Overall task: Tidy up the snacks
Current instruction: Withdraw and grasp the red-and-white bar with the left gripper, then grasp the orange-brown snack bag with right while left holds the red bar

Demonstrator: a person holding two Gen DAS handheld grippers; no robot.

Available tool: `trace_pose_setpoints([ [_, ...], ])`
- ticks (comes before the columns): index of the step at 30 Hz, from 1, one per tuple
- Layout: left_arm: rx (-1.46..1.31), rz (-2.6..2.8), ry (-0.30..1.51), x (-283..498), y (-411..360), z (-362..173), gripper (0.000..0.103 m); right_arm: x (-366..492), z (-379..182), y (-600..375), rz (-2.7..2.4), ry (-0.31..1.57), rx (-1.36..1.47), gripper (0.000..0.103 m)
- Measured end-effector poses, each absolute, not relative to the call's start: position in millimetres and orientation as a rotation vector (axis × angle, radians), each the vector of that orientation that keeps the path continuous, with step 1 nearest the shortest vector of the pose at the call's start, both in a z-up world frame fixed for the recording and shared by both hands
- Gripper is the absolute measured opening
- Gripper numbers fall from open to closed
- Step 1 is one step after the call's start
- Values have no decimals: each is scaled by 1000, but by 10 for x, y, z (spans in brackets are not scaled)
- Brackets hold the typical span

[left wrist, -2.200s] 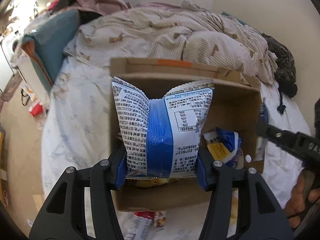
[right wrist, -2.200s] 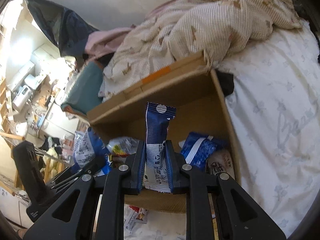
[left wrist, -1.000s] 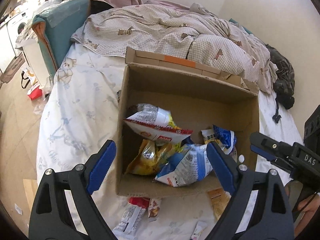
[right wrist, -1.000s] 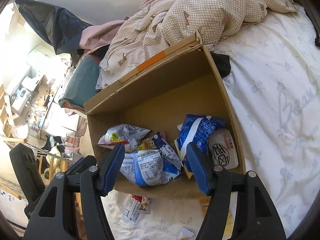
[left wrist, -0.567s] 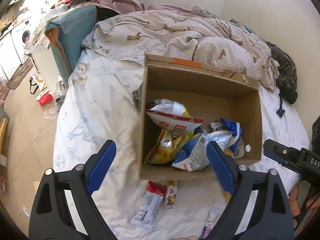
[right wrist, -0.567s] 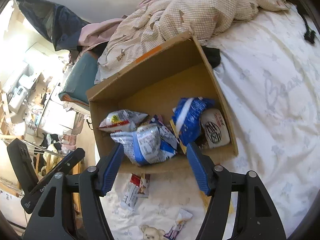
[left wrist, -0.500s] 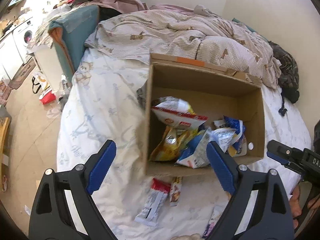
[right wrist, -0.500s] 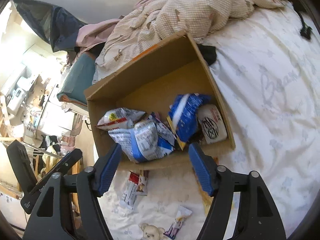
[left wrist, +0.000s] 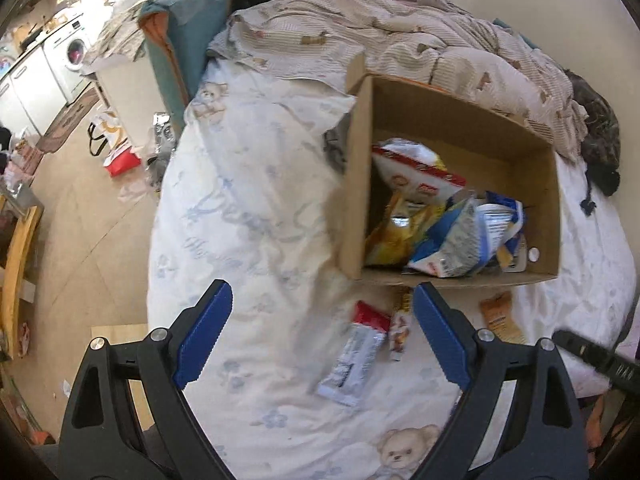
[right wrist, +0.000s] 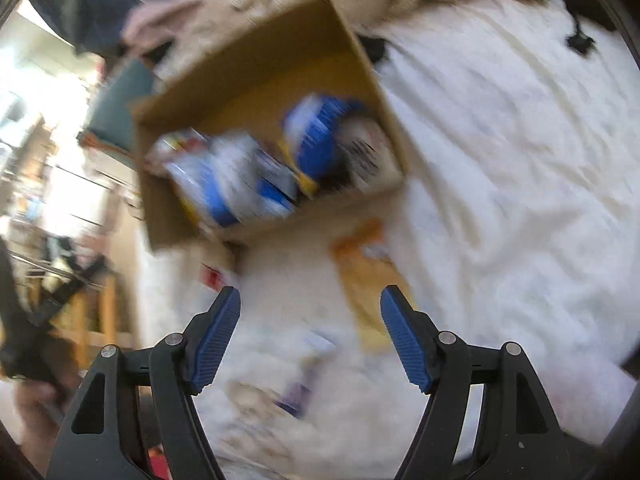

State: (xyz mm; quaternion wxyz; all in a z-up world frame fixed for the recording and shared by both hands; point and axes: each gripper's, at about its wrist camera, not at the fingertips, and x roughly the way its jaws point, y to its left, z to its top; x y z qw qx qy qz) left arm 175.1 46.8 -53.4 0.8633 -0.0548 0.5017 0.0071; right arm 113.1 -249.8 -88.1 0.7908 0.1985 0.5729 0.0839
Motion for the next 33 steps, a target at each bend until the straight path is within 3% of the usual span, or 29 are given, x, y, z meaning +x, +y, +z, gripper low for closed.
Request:
trace_pose_setpoints([
  [11, -101, 10, 1287, 1796, 428, -1183, 89, 1004, -1221, -2544, 204, 1370, 586, 75],
  [12, -76, -21, 1324, 1802, 346, -1280, 87, 1016, -1226, -2531, 205, 1371, 584, 75],
  [14, -15, -61, 1367, 1796, 203, -1443, 72, 1023, -1228, -2493, 203, 1370, 572, 75],
  [16, 21, -93, 1399, 1806, 83, -1570, 48, 1034, -1240, -2478, 205, 1373, 566, 75],
  [23, 125, -136, 1460, 1837, -206, -1832, 48, 1061, -1275, -2490, 195, 1384, 569, 75],
  [25, 152, -115, 1472, 1819, -232, -1874, 29, 1067, -1280, -2513, 189, 1387, 578, 75],
  [33, 87, -63, 1438, 1623, -172, -1506, 28, 1097, -1235, -2609, 174, 1358, 628, 75],
])
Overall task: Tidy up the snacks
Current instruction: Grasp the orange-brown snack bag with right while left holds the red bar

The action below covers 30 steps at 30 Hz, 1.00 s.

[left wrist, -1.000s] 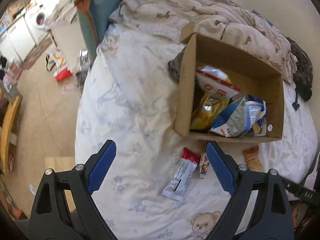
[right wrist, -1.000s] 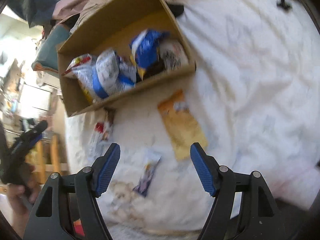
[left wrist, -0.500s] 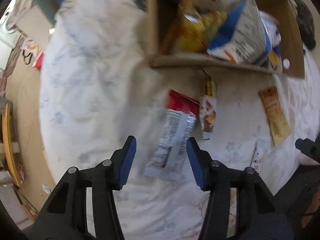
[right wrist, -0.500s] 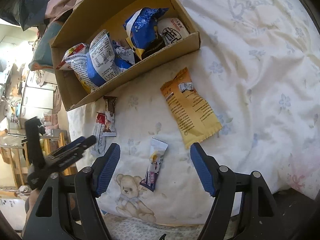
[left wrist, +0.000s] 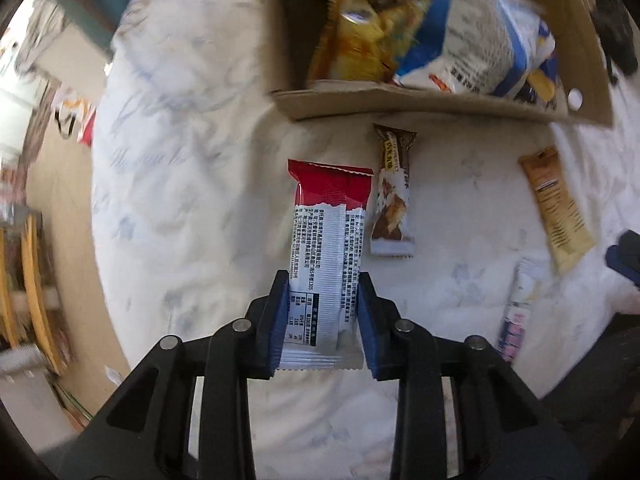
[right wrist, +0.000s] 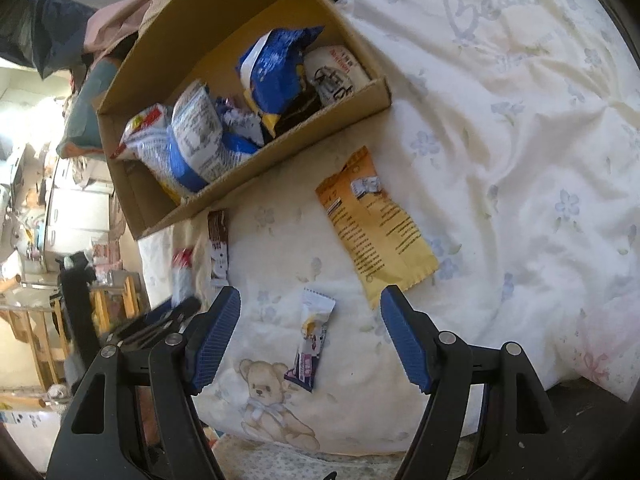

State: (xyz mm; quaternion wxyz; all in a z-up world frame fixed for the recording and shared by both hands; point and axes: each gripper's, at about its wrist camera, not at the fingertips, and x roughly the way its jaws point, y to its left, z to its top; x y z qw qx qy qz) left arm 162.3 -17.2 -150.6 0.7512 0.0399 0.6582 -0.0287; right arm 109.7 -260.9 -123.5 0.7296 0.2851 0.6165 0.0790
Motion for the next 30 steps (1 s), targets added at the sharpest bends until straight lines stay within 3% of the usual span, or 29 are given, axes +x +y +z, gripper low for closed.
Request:
trace_pose_setpoints([
  [8, -155, -84, 1384, 1283, 75, -889, 28, 1155, -1251, -2730, 76, 1326, 663, 75],
  [11, -67, -72, 1274, 1205, 12, -643, 28, 1241, -1277, -2696, 56, 1341, 595, 75],
  [15, -101, -37, 1267, 1369, 134, -744, 28, 1403, -1329, -2552, 60, 1391, 427, 82],
  [19, -168, -21, 1268, 1476, 221, -795, 28, 1556, -1423, -2319, 53, 1404, 191, 82],
  [30, -204, -55, 1269, 1427, 145, -780, 28, 1762, -1807, -2086, 46, 1441, 55, 82],
])
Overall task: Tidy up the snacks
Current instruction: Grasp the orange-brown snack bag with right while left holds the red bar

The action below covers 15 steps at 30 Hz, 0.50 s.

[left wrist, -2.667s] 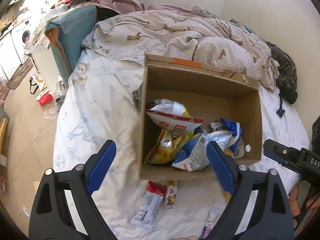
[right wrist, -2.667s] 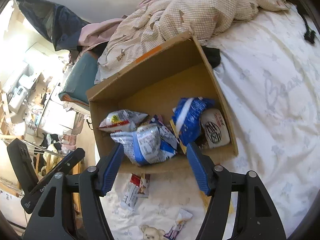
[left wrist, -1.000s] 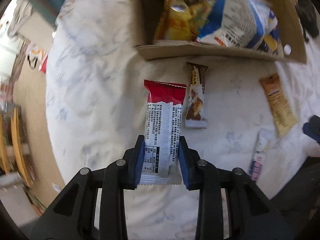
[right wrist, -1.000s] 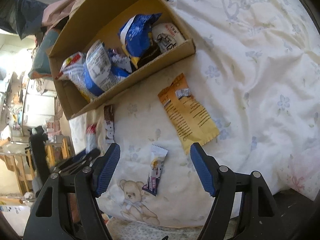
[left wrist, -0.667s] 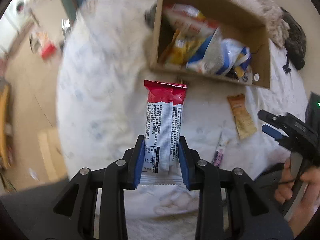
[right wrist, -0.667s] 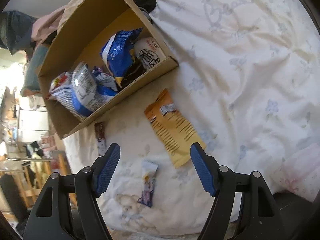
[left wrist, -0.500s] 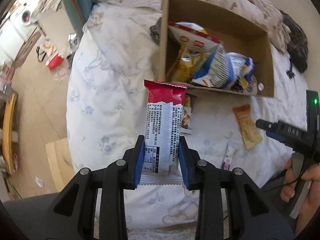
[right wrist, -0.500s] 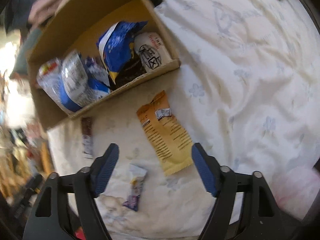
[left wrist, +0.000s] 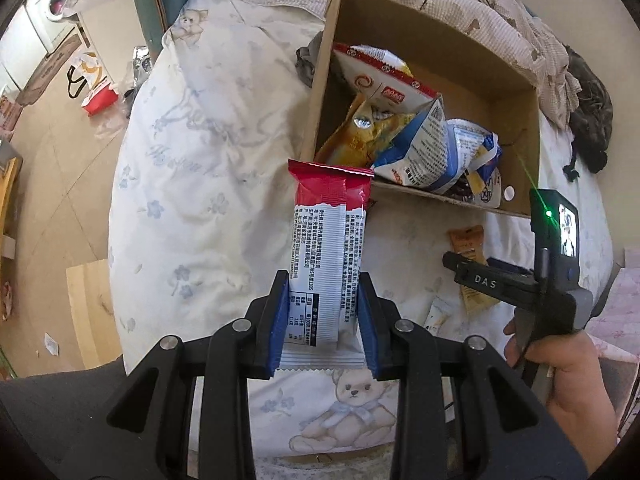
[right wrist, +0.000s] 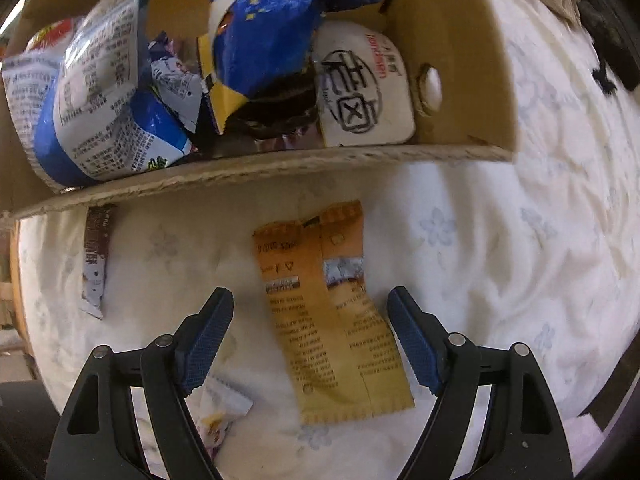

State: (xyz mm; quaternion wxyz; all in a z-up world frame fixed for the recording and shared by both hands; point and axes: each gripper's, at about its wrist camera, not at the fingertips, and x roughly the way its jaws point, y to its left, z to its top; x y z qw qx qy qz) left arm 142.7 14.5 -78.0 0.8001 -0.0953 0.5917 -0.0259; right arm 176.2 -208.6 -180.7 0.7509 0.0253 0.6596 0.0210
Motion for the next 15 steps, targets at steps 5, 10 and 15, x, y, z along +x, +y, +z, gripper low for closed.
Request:
trace_pose_setpoints([
  [5, -210, -33, 1267, 1441, 163, -804, 28, 1748, -1844, -1914, 81, 1418, -61, 56],
  [10, -210, -4, 1239, 1433, 200, -793, 28, 1704, -1714, -1893, 142, 1398, -18, 42],
  [15, -202, 19, 1233, 1435, 238, -814, 28, 1615, -1559, -1845, 183, 1383, 35, 42],
])
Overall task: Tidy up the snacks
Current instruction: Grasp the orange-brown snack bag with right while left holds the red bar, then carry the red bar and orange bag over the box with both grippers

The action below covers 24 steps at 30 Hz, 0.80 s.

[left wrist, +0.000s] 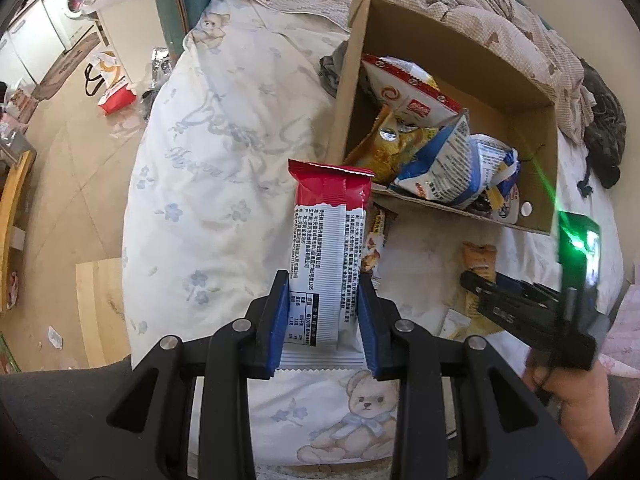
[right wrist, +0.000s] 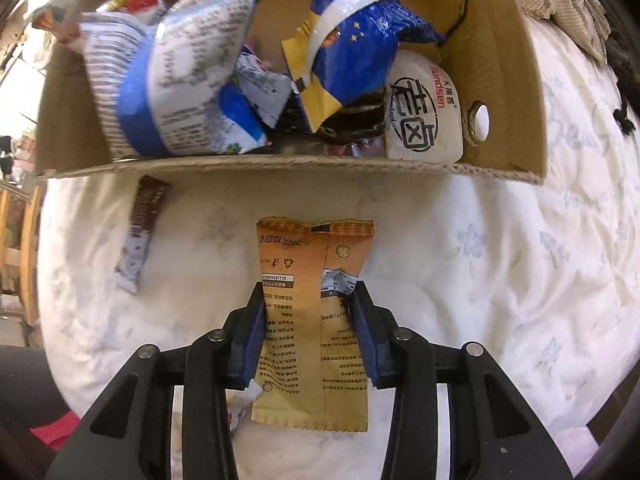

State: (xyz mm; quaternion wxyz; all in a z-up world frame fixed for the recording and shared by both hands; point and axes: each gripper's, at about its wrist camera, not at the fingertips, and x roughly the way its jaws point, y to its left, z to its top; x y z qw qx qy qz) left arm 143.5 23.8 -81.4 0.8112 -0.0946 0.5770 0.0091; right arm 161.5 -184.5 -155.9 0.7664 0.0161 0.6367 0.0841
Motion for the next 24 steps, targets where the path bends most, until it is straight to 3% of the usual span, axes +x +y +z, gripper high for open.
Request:
trace_pose_setpoints([
  [13, -194, 92, 1204, 1408, 333, -864, 28, 1161, -756, -1587, 441, 1216, 155, 42],
  [24, -172, 133, 1092, 1378, 370, -746, 28, 1020, -601, -1472, 595, 1114, 231, 42],
])
